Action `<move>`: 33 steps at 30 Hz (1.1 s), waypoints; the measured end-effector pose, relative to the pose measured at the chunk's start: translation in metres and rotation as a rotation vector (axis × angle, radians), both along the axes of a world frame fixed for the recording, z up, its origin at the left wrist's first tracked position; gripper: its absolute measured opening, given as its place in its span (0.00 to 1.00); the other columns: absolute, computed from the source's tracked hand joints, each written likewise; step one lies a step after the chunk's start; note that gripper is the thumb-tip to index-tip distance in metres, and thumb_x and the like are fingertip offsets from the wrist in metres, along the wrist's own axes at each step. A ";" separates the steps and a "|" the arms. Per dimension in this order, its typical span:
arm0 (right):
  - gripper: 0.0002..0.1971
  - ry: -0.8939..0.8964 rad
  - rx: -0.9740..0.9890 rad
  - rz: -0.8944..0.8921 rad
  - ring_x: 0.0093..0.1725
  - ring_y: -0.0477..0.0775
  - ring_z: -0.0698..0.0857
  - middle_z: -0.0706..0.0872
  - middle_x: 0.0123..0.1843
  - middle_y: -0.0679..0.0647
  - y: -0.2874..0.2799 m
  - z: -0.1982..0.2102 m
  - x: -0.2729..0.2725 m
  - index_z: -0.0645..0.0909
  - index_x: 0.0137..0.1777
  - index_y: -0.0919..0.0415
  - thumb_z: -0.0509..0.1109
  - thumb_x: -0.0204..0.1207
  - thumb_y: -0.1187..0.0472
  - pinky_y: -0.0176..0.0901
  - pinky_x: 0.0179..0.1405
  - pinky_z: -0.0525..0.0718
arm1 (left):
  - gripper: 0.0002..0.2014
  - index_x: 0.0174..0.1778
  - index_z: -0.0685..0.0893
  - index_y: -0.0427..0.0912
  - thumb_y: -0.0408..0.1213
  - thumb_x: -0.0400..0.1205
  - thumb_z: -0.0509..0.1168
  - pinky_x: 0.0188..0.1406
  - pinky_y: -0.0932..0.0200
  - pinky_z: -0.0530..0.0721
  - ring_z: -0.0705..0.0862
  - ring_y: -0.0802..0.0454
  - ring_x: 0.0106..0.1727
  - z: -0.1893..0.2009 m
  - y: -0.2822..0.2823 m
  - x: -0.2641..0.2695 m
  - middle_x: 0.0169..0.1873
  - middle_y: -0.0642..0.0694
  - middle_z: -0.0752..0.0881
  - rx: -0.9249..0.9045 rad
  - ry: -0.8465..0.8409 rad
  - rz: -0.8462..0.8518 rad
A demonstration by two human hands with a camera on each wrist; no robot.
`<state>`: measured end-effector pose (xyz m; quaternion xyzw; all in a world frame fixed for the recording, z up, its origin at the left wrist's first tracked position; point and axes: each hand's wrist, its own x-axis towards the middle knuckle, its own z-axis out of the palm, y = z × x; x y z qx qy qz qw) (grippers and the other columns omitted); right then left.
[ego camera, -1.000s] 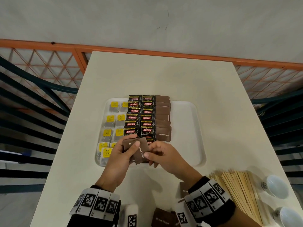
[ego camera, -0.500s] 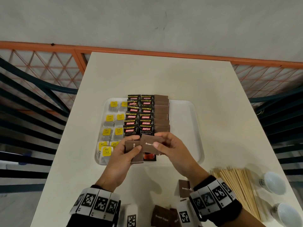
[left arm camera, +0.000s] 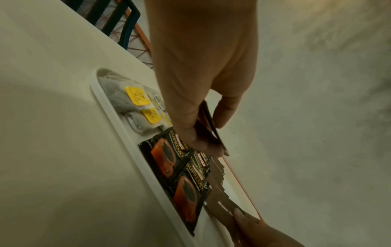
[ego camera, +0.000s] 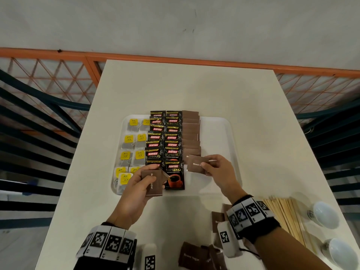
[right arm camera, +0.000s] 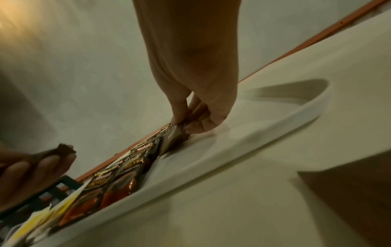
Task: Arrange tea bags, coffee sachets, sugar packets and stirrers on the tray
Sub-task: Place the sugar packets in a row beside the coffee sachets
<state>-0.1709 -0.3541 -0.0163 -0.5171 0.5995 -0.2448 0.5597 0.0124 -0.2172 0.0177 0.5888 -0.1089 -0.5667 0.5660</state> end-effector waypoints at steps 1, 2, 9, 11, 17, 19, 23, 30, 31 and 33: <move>0.11 0.041 -0.029 0.011 0.39 0.53 0.85 0.87 0.43 0.59 -0.002 -0.002 0.002 0.81 0.52 0.63 0.74 0.71 0.67 0.40 0.40 0.86 | 0.16 0.58 0.81 0.43 0.23 0.82 0.55 0.36 0.59 0.87 0.87 0.43 0.42 0.000 0.000 -0.001 0.47 0.39 0.88 0.001 -0.004 -0.011; 0.10 0.071 -0.051 0.023 0.39 0.54 0.85 0.87 0.43 0.60 -0.003 -0.003 0.004 0.80 0.51 0.62 0.75 0.70 0.66 0.45 0.44 0.87 | 0.16 0.58 0.81 0.43 0.22 0.82 0.55 0.34 0.61 0.87 0.87 0.43 0.42 0.001 -0.001 -0.001 0.46 0.40 0.88 0.000 -0.009 -0.019; 0.11 0.149 -0.125 0.071 0.43 0.58 0.86 0.87 0.42 0.59 -0.004 -0.012 0.017 0.77 0.47 0.55 0.77 0.69 0.62 0.46 0.47 0.85 | 0.19 0.60 0.79 0.49 0.22 0.82 0.55 0.39 0.55 0.83 0.86 0.41 0.42 0.004 -0.003 -0.005 0.49 0.42 0.87 0.001 -0.033 -0.037; 0.12 0.175 -0.148 0.065 0.44 0.59 0.86 0.87 0.41 0.58 -0.004 -0.013 0.018 0.77 0.47 0.56 0.77 0.69 0.62 0.41 0.45 0.84 | 0.18 0.59 0.79 0.50 0.23 0.82 0.56 0.41 0.55 0.83 0.85 0.39 0.48 0.004 -0.003 -0.004 0.52 0.41 0.86 -0.001 -0.018 -0.025; 0.15 0.282 -0.226 0.074 0.45 0.52 0.80 0.81 0.48 0.54 0.000 -0.003 0.020 0.74 0.53 0.55 0.75 0.71 0.55 0.32 0.37 0.73 | 0.17 0.60 0.79 0.46 0.23 0.82 0.56 0.37 0.59 0.86 0.85 0.48 0.47 0.005 -0.006 -0.005 0.51 0.45 0.86 -0.034 0.039 0.016; 0.10 0.250 -0.260 0.130 0.43 0.47 0.80 0.82 0.46 0.52 0.007 0.009 0.024 0.76 0.51 0.54 0.71 0.75 0.53 0.31 0.37 0.73 | 0.17 0.60 0.79 0.45 0.23 0.82 0.56 0.34 0.62 0.87 0.85 0.51 0.46 0.005 -0.008 -0.006 0.49 0.45 0.86 -0.051 0.065 0.041; 0.05 0.072 -0.153 0.446 0.42 0.39 0.80 0.83 0.42 0.41 0.030 0.032 0.034 0.79 0.51 0.49 0.65 0.78 0.51 0.28 0.41 0.74 | 0.14 0.55 0.81 0.43 0.23 0.82 0.56 0.34 0.64 0.87 0.89 0.57 0.39 0.005 -0.011 -0.008 0.46 0.45 0.88 -0.078 0.089 0.054; 0.04 -0.123 0.018 0.391 0.31 0.42 0.84 0.86 0.40 0.53 0.038 0.032 0.030 0.79 0.49 0.64 0.68 0.76 0.69 0.30 0.33 0.83 | 0.13 0.54 0.82 0.40 0.23 0.82 0.55 0.37 0.64 0.87 0.87 0.51 0.45 0.004 -0.009 -0.009 0.44 0.44 0.89 -0.076 0.061 0.042; 0.04 -0.144 0.059 0.352 0.32 0.44 0.85 0.85 0.39 0.55 0.037 0.030 0.027 0.78 0.49 0.66 0.68 0.76 0.70 0.31 0.33 0.84 | 0.14 0.56 0.81 0.39 0.23 0.83 0.54 0.39 0.64 0.87 0.87 0.51 0.48 0.003 -0.007 -0.008 0.45 0.45 0.89 -0.073 0.056 0.041; 0.03 -0.196 0.148 0.242 0.33 0.49 0.85 0.85 0.38 0.58 0.036 0.024 0.017 0.77 0.46 0.67 0.67 0.76 0.73 0.34 0.35 0.86 | 0.14 0.58 0.80 0.38 0.24 0.83 0.54 0.39 0.64 0.87 0.86 0.51 0.49 0.002 -0.004 -0.005 0.47 0.46 0.89 -0.058 0.041 0.045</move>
